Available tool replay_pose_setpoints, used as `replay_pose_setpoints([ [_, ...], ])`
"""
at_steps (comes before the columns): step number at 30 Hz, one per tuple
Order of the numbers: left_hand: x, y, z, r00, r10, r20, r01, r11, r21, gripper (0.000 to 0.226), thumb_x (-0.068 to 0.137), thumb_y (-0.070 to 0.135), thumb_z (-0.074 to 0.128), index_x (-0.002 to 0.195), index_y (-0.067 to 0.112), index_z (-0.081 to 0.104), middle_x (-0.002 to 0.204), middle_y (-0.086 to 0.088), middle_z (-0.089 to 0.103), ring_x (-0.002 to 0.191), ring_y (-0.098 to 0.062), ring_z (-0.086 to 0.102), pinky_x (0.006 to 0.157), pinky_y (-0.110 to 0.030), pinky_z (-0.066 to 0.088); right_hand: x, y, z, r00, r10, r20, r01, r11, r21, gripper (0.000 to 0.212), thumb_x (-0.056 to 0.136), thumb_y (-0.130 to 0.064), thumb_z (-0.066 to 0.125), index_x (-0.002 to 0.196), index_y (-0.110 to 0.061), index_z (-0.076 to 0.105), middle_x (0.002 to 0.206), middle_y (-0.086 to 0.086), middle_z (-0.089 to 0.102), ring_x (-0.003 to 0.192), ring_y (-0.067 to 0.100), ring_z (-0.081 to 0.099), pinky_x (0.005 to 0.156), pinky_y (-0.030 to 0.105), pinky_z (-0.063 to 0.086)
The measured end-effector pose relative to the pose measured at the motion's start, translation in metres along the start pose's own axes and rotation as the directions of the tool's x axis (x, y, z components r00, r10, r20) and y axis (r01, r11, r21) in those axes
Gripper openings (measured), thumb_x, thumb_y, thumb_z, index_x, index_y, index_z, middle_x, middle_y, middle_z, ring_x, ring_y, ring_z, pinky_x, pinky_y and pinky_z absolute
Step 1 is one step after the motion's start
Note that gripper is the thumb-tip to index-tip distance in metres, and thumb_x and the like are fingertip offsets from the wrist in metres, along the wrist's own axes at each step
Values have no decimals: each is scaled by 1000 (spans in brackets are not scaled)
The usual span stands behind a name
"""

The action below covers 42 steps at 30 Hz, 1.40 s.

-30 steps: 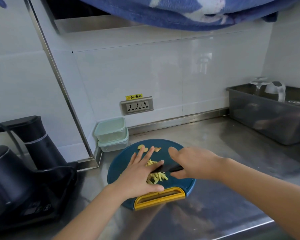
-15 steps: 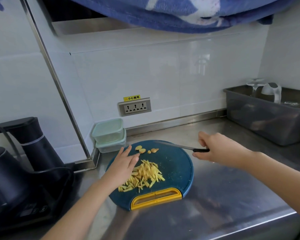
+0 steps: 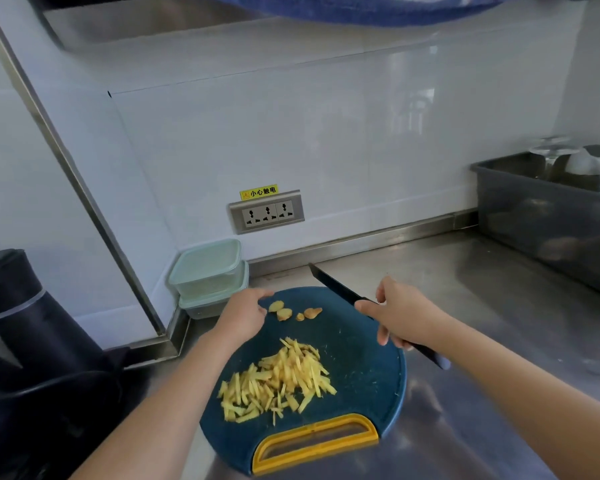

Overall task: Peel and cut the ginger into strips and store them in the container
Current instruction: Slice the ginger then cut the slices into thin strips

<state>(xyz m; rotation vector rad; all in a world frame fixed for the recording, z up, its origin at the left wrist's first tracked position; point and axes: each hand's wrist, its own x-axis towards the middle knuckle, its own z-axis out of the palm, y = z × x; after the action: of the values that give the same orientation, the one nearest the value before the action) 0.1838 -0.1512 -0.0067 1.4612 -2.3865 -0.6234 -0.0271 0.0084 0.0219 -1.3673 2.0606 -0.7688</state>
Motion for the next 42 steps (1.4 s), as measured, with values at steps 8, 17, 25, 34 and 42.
replay_pose_setpoints([
  [8, 28, -5, 1, 992, 60, 113, -66, 996, 54, 25, 87, 17, 66, 111, 23, 62, 112, 0, 59, 93, -11, 56, 81, -21, 42, 18, 13, 5, 1000, 25, -14, -23, 995, 96, 33, 96, -44, 54, 92, -15, 39, 63, 9, 69, 33, 11, 41, 39, 23, 39],
  [17, 36, -8, -3, 994, 105, -35, -104, 994, 27, 12, 82, 21, 72, 88, 17, 62, 76, 5, 59, 67, -7, 54, 57, -19, 36, 21, 28, 15, 996, 57, -74, -49, 994, 101, 34, 95, -42, 56, 85, -16, 37, 58, 6, 65, 33, 12, 39, 37, 22, 35],
  [25, 30, 11, 15, 951, 274, -143, -262, 960, 100, 7, 83, 24, 70, 88, 20, 66, 77, 10, 62, 69, -2, 57, 64, -18, 45, 22, 34, 25, 995, 47, -92, -40, 996, 76, 31, 95, -42, 56, 88, -15, 42, 65, 6, 68, 40, 13, 44, 38, 21, 36],
  [34, 24, 15, 25, 954, 298, 43, -299, 924, 239, 29, 94, 26, 56, 121, 18, 65, 117, 2, 66, 107, -12, 59, 88, -22, 41, 20, 36, 30, 992, 8, -129, -11, 1000, -25, 32, 94, -45, 56, 84, -18, 41, 71, 3, 67, 31, -1, 45, 44, 21, 38],
  [42, 28, 12, 13, 980, 139, 140, -161, 973, 163, 40, 87, 19, 66, 127, 19, 59, 126, 0, 59, 112, -15, 55, 98, -26, 41, 18, 33, 30, 988, 16, -153, -20, 999, -24, 31, 94, -43, 57, 86, -17, 44, 74, 3, 66, 41, 4, 48, 44, 19, 39],
])
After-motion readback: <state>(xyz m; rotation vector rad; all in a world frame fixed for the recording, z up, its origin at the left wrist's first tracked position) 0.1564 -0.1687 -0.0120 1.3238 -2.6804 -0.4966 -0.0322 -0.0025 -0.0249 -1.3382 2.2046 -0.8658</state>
